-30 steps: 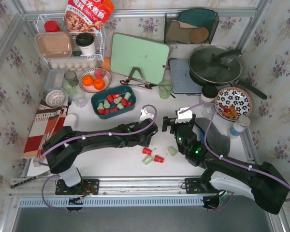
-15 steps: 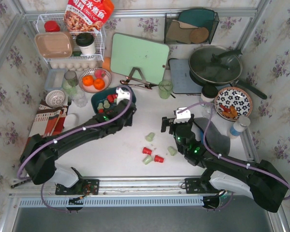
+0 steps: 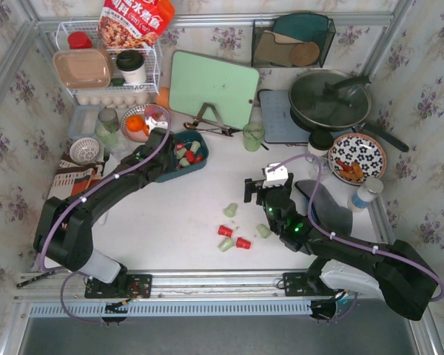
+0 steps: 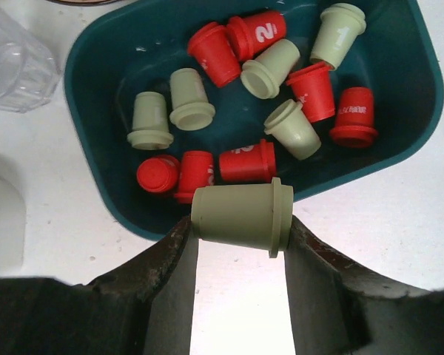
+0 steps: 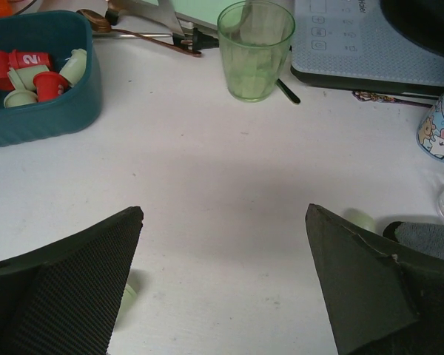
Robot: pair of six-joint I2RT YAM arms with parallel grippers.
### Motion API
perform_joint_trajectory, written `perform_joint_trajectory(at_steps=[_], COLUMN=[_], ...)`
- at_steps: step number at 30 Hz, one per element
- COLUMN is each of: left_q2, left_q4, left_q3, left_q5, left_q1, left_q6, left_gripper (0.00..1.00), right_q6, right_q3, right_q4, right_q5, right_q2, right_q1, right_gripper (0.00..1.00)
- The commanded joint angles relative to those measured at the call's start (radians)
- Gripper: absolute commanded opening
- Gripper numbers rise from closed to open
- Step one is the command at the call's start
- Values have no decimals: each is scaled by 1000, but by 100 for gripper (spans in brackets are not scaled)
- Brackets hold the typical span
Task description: Mix the coffee capsules in the storage basket
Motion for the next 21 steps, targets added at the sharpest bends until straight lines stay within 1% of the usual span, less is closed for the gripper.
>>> perform_joint_trajectory(at_steps=[1,10,17,21], left_q2=[43,96,104,102], left_q4=[39,42,43,42], left_q3=[28,64,68,67], left_q5=[57,63,63,57], left_q1=[20,42,45,47], left_q6=[16,17,13,12], left_gripper=[30,32,34,37], right_q6=[-1,-1,-1,-1], right_q3=[8,9,12,12], right_q4=[27,26,23,23], right_q5=[-1,-7,-6,-8], right_q2=[2,3,3,4], right_q1=[1,0,1,1], right_gripper=[100,100,100,100])
